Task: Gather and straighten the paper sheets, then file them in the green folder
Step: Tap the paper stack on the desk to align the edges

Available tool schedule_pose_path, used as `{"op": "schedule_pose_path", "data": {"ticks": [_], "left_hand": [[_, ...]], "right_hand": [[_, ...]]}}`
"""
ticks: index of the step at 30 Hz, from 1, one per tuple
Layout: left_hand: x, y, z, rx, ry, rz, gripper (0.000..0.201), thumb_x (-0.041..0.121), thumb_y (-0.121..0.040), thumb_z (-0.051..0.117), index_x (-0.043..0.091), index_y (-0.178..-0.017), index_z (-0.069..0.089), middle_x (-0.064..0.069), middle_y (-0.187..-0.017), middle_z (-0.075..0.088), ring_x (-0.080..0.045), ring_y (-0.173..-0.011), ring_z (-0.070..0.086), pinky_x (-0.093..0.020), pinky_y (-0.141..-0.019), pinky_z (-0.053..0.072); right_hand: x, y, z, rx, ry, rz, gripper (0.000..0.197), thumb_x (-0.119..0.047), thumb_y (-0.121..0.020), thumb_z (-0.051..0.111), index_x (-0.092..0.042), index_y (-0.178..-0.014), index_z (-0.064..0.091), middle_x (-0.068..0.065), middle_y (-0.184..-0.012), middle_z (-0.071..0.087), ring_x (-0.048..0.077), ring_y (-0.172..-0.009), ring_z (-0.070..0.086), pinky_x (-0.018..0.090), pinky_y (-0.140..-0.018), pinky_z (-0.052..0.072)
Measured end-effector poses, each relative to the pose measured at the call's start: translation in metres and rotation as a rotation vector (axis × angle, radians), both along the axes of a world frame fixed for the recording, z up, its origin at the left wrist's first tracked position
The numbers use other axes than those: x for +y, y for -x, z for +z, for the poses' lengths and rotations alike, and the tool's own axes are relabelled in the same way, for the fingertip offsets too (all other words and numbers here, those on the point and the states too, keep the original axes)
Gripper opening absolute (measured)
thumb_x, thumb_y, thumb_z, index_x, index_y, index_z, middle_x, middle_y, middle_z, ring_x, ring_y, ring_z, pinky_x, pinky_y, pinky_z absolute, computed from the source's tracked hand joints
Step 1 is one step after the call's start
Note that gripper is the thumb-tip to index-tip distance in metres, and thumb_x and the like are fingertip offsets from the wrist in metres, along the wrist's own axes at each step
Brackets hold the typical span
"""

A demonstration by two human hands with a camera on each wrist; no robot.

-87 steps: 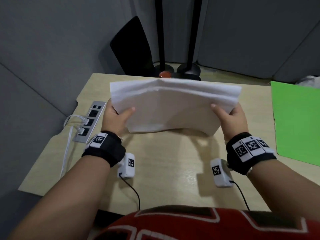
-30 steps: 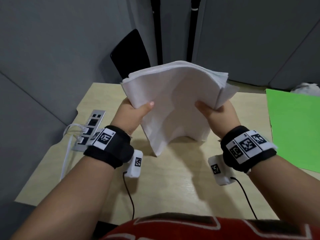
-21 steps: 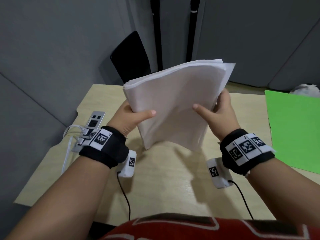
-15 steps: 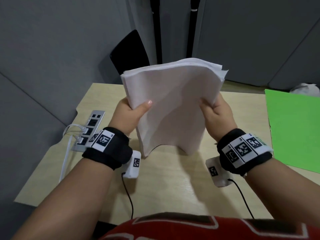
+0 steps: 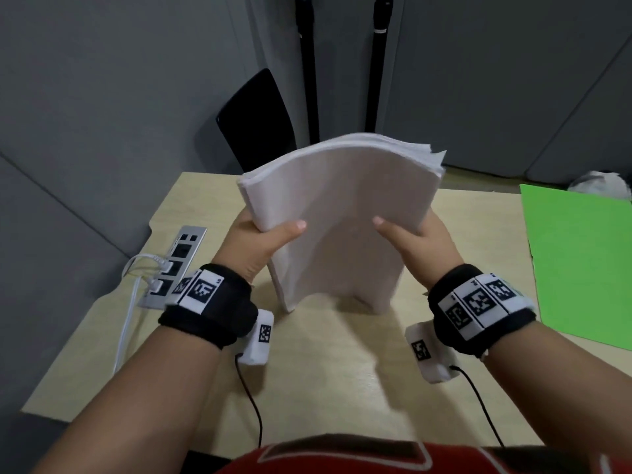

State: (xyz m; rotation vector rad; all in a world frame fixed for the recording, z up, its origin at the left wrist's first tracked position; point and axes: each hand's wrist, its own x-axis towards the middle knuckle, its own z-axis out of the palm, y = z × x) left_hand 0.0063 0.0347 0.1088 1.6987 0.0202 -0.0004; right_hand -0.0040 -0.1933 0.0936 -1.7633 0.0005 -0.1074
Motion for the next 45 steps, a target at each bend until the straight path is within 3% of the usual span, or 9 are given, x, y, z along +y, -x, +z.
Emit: {"op": "schedule_pose_path", "data": {"ticks": [5,9,13,21,25,29,33,41,45], "left_hand": [[-0.015,-0.001,0.003,0.017,-0.138,0.060,0.009,0.032,-0.087,0.066,0.023,-0.086,0.067,-0.009,-0.098,0.072,-0.024,-0.096,0.068,-0.048,-0.093,0.053],[-0.011,0.005,0.021,-0.177,-0.017,0.038,0.031,0.028,-0.075,0.072,0.019,-0.104,0.066,0.001,-0.097,0.071,-0.008,-0.093,0.068,-0.028,-0.079,0.055],[-0.003,0.001,0.031,-0.316,-0.011,-0.099,0.058,0.016,-0.072,0.075,0.017,-0.128,0.058,-0.004,-0.127,0.062,-0.017,-0.116,0.059,-0.030,-0.094,0.051],[-0.024,0.007,0.026,-0.245,-0.265,-0.046,0.034,0.024,-0.098,0.049,0.020,-0.130,0.058,0.020,-0.108,0.065,-0.005,-0.111,0.061,-0.024,-0.095,0.048],[-0.025,0.010,0.018,-0.204,-0.258,0.018,0.031,0.022,-0.093,0.057,0.019,-0.124,0.062,0.012,-0.101,0.067,-0.012,-0.104,0.064,-0.026,-0.086,0.050],[-0.025,0.010,0.005,-0.028,-0.333,-0.024,0.019,0.018,-0.092,0.059,0.006,-0.104,0.065,-0.010,-0.096,0.069,-0.023,-0.094,0.065,-0.030,-0.077,0.050],[-0.022,0.012,0.009,-0.104,-0.337,0.051,0.017,0.021,-0.094,0.057,0.021,-0.077,0.060,0.006,-0.071,0.062,0.001,-0.065,0.057,-0.010,-0.056,0.042],[-0.023,0.013,0.000,-0.023,-0.216,0.072,0.023,0.021,-0.087,0.065,-0.001,-0.093,0.066,-0.023,-0.094,0.070,-0.023,-0.084,0.065,-0.032,-0.075,0.052],[-0.031,0.017,-0.005,-0.020,-0.208,0.061,0.013,0.017,-0.092,0.062,0.006,-0.096,0.068,-0.006,-0.087,0.067,-0.010,-0.078,0.062,-0.013,-0.067,0.047]], "right_hand": [[0.009,0.000,0.002,0.014,0.193,-0.045,0.026,-0.027,-0.093,0.054,-0.016,-0.116,0.060,-0.002,-0.103,0.062,0.024,-0.105,0.060,0.035,-0.089,0.047],[0.008,0.005,0.014,-0.172,-0.090,-0.128,0.039,-0.033,-0.079,0.066,-0.023,-0.116,0.057,-0.006,-0.106,0.067,0.012,-0.100,0.065,0.034,-0.084,0.053],[0.006,0.007,0.026,-0.293,-0.118,-0.116,0.057,-0.030,-0.082,0.064,-0.015,-0.135,0.049,-0.031,-0.121,0.056,-0.006,-0.116,0.054,0.019,-0.095,0.045],[0.019,0.012,0.029,-0.543,0.224,-0.022,0.058,0.009,-0.087,0.050,-0.024,-0.134,0.048,-0.008,-0.139,0.049,0.003,-0.132,0.044,0.019,-0.107,0.034],[0.017,0.013,0.026,-0.348,0.183,-0.046,0.049,-0.013,-0.093,0.053,-0.034,-0.136,0.042,-0.026,-0.127,0.051,-0.019,-0.112,0.047,0.000,-0.092,0.033],[0.011,0.010,0.013,-0.035,0.344,-0.080,0.027,-0.025,-0.092,0.055,-0.021,-0.118,0.058,-0.010,-0.094,0.059,0.014,-0.092,0.055,0.020,-0.071,0.040],[0.010,0.013,0.011,-0.112,0.242,-0.172,0.017,-0.024,-0.093,0.055,-0.011,-0.100,0.063,0.003,-0.088,0.060,0.025,-0.087,0.058,0.032,-0.074,0.044],[0.007,0.006,0.003,0.086,0.617,-0.078,0.034,-0.027,-0.092,0.051,-0.009,-0.121,0.046,0.014,-0.107,0.062,0.036,-0.098,0.058,0.030,-0.071,0.034],[0.009,0.006,0.006,0.117,0.639,-0.136,0.037,-0.028,-0.095,0.047,-0.004,-0.121,0.037,0.021,-0.104,0.063,0.040,-0.093,0.059,0.034,-0.067,0.038]]}}
